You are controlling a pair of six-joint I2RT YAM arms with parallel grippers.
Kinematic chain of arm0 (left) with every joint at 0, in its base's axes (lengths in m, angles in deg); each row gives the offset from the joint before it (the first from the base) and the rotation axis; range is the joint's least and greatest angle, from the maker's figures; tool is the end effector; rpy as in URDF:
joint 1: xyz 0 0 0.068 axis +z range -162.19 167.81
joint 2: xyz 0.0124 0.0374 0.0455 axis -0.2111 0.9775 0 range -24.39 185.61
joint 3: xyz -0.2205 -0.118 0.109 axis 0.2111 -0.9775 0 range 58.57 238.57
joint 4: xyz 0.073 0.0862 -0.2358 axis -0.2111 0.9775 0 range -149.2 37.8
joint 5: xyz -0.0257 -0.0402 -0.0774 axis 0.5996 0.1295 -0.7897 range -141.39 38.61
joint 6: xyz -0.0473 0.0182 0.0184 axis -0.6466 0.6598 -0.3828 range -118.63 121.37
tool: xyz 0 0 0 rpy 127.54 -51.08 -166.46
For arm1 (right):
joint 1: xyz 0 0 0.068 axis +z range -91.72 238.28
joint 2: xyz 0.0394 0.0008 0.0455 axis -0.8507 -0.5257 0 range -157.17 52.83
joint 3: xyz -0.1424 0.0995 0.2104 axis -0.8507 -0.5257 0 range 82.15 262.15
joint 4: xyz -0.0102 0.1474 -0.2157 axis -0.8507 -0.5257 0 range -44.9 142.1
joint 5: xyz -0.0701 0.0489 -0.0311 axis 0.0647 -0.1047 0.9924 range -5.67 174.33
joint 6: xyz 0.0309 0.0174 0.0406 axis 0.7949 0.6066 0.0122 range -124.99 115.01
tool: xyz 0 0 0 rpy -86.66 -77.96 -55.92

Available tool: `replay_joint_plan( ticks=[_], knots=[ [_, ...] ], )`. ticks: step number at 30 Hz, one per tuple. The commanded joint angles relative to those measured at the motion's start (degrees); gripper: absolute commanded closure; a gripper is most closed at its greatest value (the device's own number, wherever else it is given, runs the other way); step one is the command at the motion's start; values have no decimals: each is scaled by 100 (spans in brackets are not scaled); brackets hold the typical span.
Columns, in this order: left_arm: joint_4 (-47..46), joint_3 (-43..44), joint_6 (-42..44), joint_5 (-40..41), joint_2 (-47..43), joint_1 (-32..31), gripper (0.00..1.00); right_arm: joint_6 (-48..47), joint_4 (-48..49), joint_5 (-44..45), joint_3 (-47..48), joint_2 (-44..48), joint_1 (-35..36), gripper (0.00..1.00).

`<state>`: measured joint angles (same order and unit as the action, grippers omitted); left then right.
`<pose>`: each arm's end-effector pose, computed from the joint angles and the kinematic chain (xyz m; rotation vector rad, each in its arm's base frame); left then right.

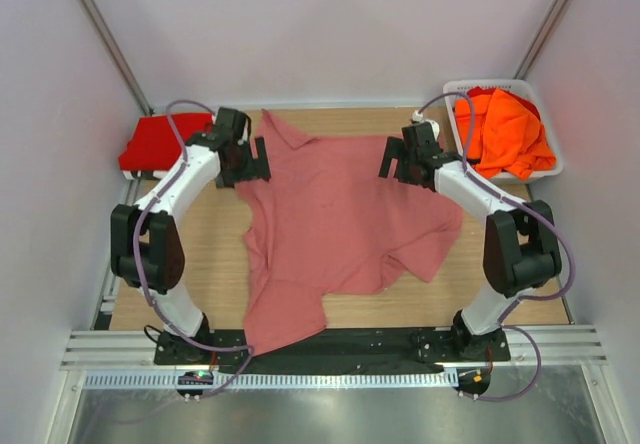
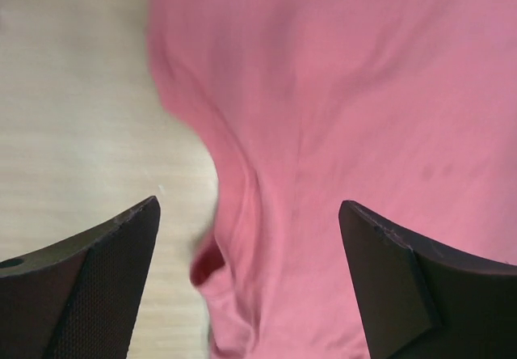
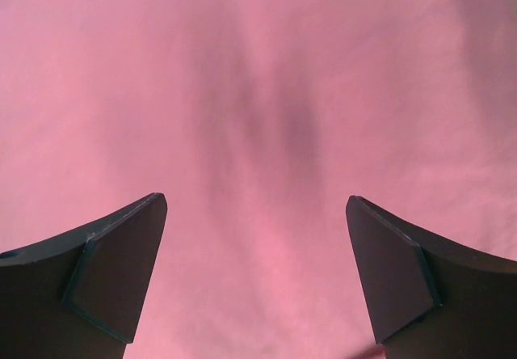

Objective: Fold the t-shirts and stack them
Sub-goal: Flatten the tshirt out

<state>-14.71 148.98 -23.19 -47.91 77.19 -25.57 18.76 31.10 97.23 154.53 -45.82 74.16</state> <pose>0.3767 -0.0873 0.2931 -0.2721 2.5351 -0.1827 0.3675 0.0962 0.2400 0.2670 2.3544 0.0620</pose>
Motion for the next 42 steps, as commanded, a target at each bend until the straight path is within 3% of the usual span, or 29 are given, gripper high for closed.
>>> replay_joint_plan(
  ticks=[1,2,9,17,18,20,28,34,40,42],
  knots=[
    [-844,-1269,-750,-540,-664,-313,10,288,385,-868,-793,792,12,0],
    [-1141,-1828,-839,-733,-979,-470,10,393,420,-991,-1222,986,20,0],
    [-2250,-3361,-1499,-1219,-1579,-806,13,1131,-123,-421,-2630,2656,12,0],
    [-2489,-3961,-1728,-1149,-1887,-867,17,2142,-871,580,-3774,4660,12,2],
    [-2472,-3970,-1711,-1114,-1940,-867,17,2221,-976,590,-3940,4949,3,11],
    [-2367,-3918,-1658,-1009,-2097,-867,17,2362,-1213,468,-4021,5022,-6,16],
    [-1382,-3539,-1324,-551,-2871,-859,16,2924,-1417,-253,-4890,5575,3,26],
    [-846,-3592,-1210,-210,-3794,-859,14,3022,-1267,-561,-5330,5401,3,33],
    [-529,-3776,-937,204,-4663,-859,10,2864,-1109,-622,-5278,5058,3,56],
    [-345,-3750,-928,372,-4770,-850,8,2855,-1073,-658,-5304,5057,3,72]
  ],
)
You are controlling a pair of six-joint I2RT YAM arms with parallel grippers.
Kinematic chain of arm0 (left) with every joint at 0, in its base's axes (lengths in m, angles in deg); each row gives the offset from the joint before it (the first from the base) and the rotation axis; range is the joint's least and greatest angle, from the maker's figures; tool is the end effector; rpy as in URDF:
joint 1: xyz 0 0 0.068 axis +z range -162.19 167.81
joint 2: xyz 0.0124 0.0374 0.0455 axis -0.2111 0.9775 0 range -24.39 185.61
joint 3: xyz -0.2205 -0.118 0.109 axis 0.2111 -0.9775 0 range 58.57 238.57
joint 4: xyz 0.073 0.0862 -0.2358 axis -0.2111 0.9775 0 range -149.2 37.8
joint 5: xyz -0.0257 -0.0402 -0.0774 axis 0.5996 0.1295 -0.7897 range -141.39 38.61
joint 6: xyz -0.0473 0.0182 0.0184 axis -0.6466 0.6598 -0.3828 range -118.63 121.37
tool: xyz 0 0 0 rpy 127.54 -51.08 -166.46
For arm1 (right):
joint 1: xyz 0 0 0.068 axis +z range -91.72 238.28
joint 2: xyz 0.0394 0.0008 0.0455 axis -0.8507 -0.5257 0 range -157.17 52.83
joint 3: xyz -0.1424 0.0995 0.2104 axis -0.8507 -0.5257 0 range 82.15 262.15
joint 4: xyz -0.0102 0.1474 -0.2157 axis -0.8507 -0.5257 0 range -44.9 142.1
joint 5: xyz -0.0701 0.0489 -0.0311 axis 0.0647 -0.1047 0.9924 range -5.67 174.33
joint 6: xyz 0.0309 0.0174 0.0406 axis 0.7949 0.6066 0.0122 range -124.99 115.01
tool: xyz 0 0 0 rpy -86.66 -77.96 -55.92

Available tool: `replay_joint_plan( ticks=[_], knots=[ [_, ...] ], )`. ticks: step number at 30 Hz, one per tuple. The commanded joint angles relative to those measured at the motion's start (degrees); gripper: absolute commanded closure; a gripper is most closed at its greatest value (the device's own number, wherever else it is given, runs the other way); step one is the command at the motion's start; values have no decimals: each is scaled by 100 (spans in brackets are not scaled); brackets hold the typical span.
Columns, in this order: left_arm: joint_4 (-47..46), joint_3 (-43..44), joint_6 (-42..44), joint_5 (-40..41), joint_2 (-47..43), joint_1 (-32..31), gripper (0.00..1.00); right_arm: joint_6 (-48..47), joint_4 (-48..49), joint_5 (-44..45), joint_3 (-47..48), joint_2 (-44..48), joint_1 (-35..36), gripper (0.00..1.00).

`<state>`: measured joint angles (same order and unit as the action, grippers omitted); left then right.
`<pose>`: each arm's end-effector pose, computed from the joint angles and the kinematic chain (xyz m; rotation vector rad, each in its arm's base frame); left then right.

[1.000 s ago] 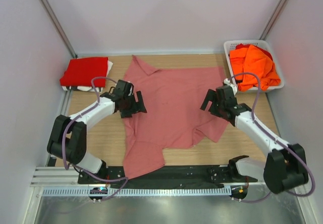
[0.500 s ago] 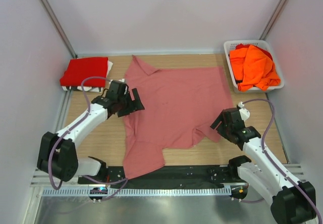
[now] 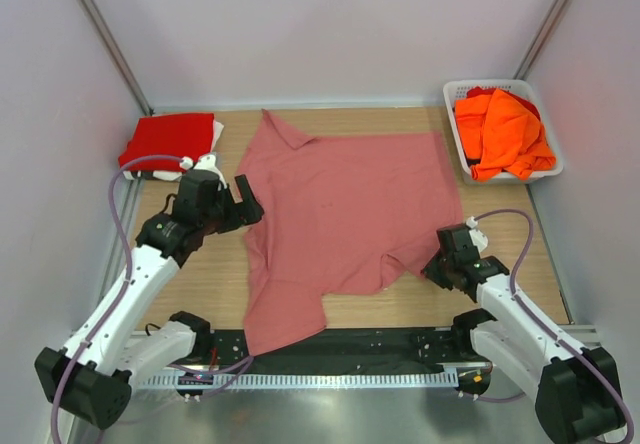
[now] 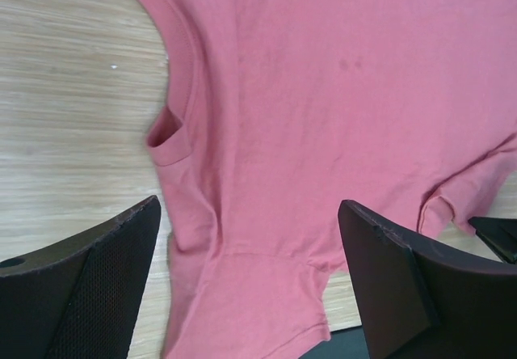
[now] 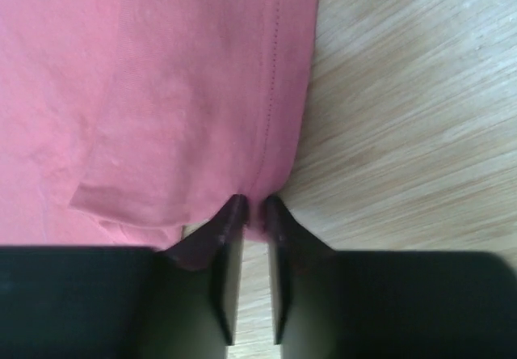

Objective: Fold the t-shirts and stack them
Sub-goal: Flatten the tshirt out

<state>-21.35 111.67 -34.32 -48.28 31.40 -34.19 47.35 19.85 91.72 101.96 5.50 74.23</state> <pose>0.1884 -0.0739 0.3090 -0.3054 2.3004 -0.4603 0.1370 0.0343 0.1532 0.8624 2.4770 0.2574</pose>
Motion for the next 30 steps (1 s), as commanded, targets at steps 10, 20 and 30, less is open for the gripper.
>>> replay_joint_plan(
  ticks=[10,20,30],
  knots=[
    [971,148,615,1147,-692,55,2,382,-1546,991,848,924,-4,99],
    [874,104,712,1051,-763,134,1,1947,-3304,2563,1814,2500,-4,86],
    [839,78,738,884,-710,222,0,1851,-3289,2899,2114,2298,-4,0]
  ],
)
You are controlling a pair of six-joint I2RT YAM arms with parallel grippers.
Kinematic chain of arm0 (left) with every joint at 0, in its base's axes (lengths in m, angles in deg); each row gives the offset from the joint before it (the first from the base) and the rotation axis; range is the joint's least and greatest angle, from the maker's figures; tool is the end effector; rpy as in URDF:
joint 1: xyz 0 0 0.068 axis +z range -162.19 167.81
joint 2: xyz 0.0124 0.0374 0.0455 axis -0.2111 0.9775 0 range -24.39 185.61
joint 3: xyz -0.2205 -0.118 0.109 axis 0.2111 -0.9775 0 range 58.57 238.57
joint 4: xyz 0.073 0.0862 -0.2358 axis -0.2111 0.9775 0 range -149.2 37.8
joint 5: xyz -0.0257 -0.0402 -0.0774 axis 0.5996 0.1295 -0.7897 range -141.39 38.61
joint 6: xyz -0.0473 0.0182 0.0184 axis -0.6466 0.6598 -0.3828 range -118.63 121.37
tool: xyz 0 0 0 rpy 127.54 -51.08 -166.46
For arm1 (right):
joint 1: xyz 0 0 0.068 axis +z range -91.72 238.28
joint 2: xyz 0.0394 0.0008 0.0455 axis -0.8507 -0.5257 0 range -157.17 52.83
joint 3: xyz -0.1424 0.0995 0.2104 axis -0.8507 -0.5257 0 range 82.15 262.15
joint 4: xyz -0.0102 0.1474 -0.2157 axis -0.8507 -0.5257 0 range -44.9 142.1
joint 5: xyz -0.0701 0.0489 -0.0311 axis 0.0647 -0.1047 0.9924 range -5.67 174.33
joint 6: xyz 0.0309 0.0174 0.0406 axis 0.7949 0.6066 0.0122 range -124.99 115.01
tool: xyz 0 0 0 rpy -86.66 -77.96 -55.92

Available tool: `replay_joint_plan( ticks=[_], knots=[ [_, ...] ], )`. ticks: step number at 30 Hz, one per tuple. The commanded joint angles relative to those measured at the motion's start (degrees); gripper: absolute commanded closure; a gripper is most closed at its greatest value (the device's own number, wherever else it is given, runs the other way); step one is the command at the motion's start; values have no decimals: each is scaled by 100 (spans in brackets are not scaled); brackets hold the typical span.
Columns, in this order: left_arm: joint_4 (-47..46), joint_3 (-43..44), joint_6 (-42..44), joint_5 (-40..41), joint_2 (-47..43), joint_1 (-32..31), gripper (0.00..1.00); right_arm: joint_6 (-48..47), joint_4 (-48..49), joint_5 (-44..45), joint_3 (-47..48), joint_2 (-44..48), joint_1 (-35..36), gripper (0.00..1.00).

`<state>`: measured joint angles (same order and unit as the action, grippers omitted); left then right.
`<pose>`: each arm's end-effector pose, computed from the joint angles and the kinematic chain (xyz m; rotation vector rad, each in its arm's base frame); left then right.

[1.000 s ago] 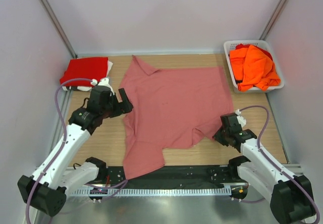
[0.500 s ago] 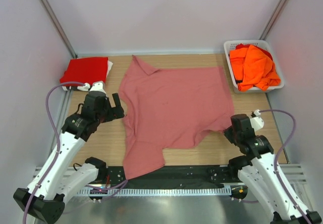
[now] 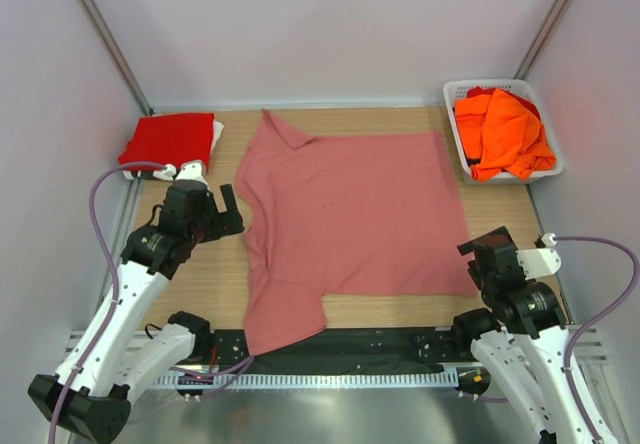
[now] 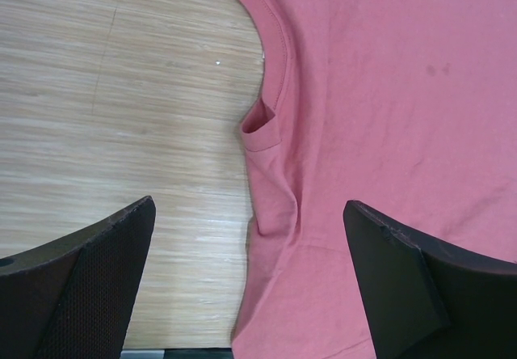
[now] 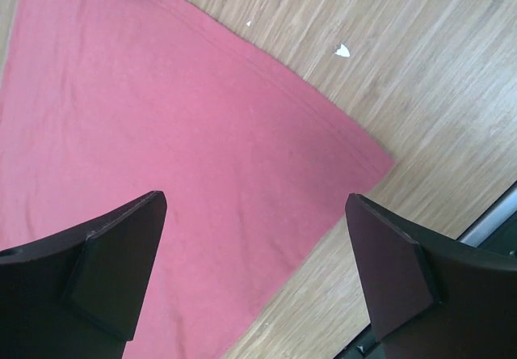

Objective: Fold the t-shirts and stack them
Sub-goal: Flatten the tshirt out

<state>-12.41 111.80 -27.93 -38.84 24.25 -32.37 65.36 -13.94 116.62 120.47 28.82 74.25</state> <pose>0.1580 -0.0497 0.3180 -0.2934 2.2747 -0.1959 0.0687 -0.0002 0.2579 1.2487 1.9280 0.0598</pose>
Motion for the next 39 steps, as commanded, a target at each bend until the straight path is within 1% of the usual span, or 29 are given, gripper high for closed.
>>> replay_joint_plan(
  ticks=[1,2,4,5,6,7,8,10,11,12,15,16,17,21,22,23,25,30,33,36,37,39],
  knots=[
    [-73,47,82,-95,22,41,0,-72,291,322,263,-34,-15,0],
    [-90,38,74,-122,49,41,0,-204,650,226,246,-60,-15,0],
    [-134,21,4,-209,110,32,0,-284,1100,-256,167,-121,-6,1],
    [-143,12,-49,-236,171,41,1,-537,1876,-546,-51,-287,-6,1],
    [-161,3,-119,-288,302,41,1,-644,2302,-853,-175,-428,-6,3],
    [-213,-14,-276,-506,486,41,3,-689,2880,-1448,-316,-960,-6,4],
    [-275,-41,-356,-648,488,41,4,-767,3156,-1732,-360,-1270,-6,4],
    [-572,-146,-541,-1112,839,32,6,-978,3753,-2434,-344,-2095,3,4],
    [-704,-181,-724,-1228,953,23,9,-1109,3861,-2543,-204,-2464,38,4],
    [-836,-234,-822,-1412,1206,15,10,-1372,3966,-2605,-116,-3173,134,3],
    [-1548,-515,-1121,-1826,1542,-55,13,-1725,4283,-2702,183,-3960,275,3],
    [-1871,-681,-1165,-1879,1760,-73,13,-1770,4493,-2754,201,-4067,284,3],
    [-1970,-744,-1209,-1845,1867,-91,15,-1796,4573,-2859,210,-4120,293,3],
    [-2007,-920,-1306,-1309,2351,-161,16,-1902,4723,-2983,167,-4191,293,2],
    [-2041,-998,-1324,-1300,2439,-161,18,-1954,4775,-2992,97,-4147,293,2],
    [-2077,-1043,-1341,-1021,2474,-161,21,-1981,4811,-3009,53,-4129,293,2],
    [-2182,-1139,-1350,-905,2553,-170,23,-2051,4846,-3045,-27,-4068,293,2],
    [-2191,-1061,-1245,-282,2720,-161,24,-2148,4925,-3159,-167,-4015,293,2],
    [-2174,-999,-1201,-35,2887,-161,26,-2244,4882,-3159,-194,-4015,293,2],
    [-2287,-1034,-1192,115,3124,-161,39,-2350,4829,-3142,-194,-3989,284,2],
    [-2340,-1025,-1157,168,3212,-161,50,-2376,4811,-3150,-211,-3980,293,2],
    [-2472,-991,-1122,212,3405,-152,67,-2446,4785,-3159,-220,-3954,276,1]
  ],
)
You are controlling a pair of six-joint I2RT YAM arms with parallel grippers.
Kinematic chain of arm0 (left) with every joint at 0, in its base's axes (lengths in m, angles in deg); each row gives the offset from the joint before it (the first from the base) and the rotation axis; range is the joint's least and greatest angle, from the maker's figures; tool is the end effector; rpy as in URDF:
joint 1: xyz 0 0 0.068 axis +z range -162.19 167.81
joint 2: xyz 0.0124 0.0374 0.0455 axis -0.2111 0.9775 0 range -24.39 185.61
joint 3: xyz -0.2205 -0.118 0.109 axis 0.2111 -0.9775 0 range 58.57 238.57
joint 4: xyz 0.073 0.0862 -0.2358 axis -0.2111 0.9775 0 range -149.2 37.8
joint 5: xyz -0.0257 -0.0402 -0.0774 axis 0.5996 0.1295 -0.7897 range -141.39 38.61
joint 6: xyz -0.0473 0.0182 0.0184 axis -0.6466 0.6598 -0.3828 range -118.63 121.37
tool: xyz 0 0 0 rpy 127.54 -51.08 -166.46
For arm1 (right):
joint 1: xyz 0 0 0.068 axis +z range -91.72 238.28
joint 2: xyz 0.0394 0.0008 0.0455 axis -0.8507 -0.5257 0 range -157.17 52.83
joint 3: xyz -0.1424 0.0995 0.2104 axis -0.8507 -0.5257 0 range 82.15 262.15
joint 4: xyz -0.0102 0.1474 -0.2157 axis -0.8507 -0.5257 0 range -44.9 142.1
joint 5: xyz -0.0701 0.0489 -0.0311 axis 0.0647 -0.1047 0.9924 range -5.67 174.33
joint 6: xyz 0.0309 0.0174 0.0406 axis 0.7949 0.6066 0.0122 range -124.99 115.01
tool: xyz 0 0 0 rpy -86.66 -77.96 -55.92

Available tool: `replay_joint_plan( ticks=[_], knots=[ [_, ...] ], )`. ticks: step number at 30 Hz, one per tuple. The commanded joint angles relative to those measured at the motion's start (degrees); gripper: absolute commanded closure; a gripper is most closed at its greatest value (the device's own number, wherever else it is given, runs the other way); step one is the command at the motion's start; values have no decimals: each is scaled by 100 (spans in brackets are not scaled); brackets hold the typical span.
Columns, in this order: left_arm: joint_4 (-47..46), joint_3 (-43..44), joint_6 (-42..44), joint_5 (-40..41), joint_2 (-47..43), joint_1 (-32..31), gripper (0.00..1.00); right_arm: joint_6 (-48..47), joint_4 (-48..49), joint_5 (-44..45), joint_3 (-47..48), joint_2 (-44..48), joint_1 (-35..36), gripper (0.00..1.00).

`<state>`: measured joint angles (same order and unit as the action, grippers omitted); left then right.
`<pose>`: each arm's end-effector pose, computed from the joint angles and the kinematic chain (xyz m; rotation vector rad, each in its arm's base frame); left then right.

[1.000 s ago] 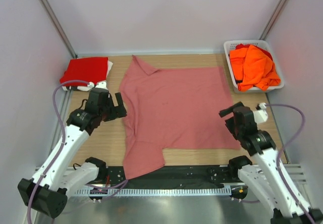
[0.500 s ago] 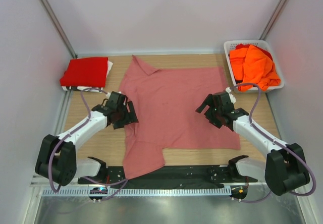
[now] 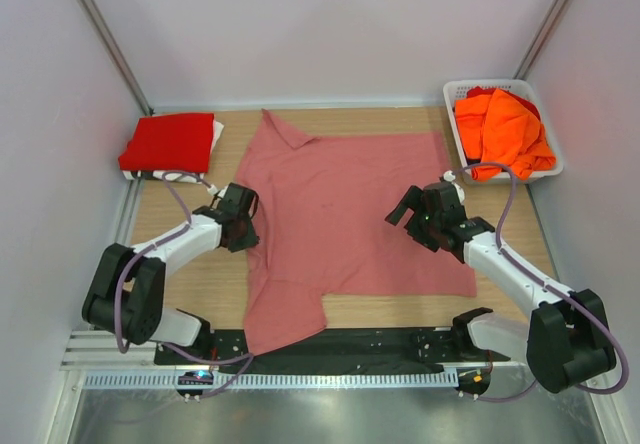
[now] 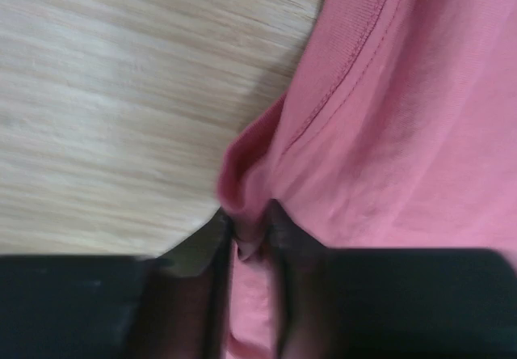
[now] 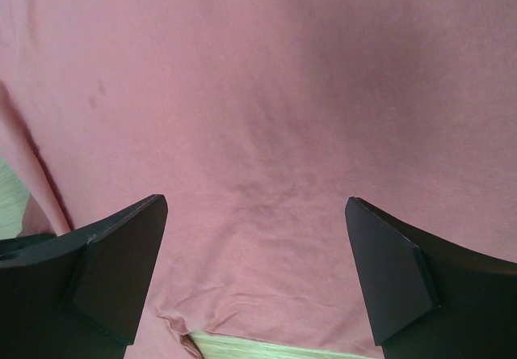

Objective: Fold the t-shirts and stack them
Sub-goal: Flatten the tshirt out

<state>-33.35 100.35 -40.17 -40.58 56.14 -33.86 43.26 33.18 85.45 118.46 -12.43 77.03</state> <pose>0.2366 -0.0867 0.1689 -0.5158 2.6157 -0.0998 0.2148 0.0721 0.2059 0.6381 2.3871 0.5051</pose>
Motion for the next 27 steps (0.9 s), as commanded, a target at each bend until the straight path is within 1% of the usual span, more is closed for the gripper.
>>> replay_joint_plan(
  ticks=[1,3,4,5,7,9,12,15,16,18,19,20,22,23,25,26,27],
  knots=[
    [-379,190,128,422,252,-4,84,-246,55,-42,-19,171,-11,1],
    [-187,338,190,588,288,-4,98,-298,20,-34,-19,197,-28,1],
    [-55,392,199,694,227,-4,100,-307,-6,-33,-19,206,-37,1],
    [68,436,208,990,157,-4,100,-325,-15,-25,-28,215,-37,1],
    [472,550,260,1291,-89,22,100,-360,-50,19,-28,224,-46,1],
    [867,612,182,1686,-256,84,98,-369,-51,89,-46,215,-55,0],
    [1202,577,6,1968,-529,102,88,-386,-42,81,-46,92,-64,0],
    [1457,525,-143,2284,-626,110,81,-421,-42,37,7,-22,-64,0],
    [1484,524,-205,2311,-626,110,70,-422,-24,19,25,-40,-64,0],
    [1598,533,-240,2286,-574,110,53,-448,-42,19,68,-75,-64,0],
    [1651,568,-293,2277,-556,110,31,-483,-59,19,130,-84,-64,0],
    [1713,664,-302,2242,-556,110,24,-501,-94,28,182,-93,-64,0],
    [1810,805,-276,2006,-696,110,18,-623,-191,20,323,-75,-64,0],
    [1793,892,-163,1848,-775,110,18,-676,-191,-7,358,-66,-55,0],
    [1521,1191,-65,1636,-1013,93,18,-790,-174,-42,472,-40,-20,0],
    [1059,1331,83,1348,-1039,102,18,-826,-165,-34,508,-31,6,0],
    [793,1420,137,1162,-1005,102,18,-843,-174,-225,534,-31,24,0]
  ],
)
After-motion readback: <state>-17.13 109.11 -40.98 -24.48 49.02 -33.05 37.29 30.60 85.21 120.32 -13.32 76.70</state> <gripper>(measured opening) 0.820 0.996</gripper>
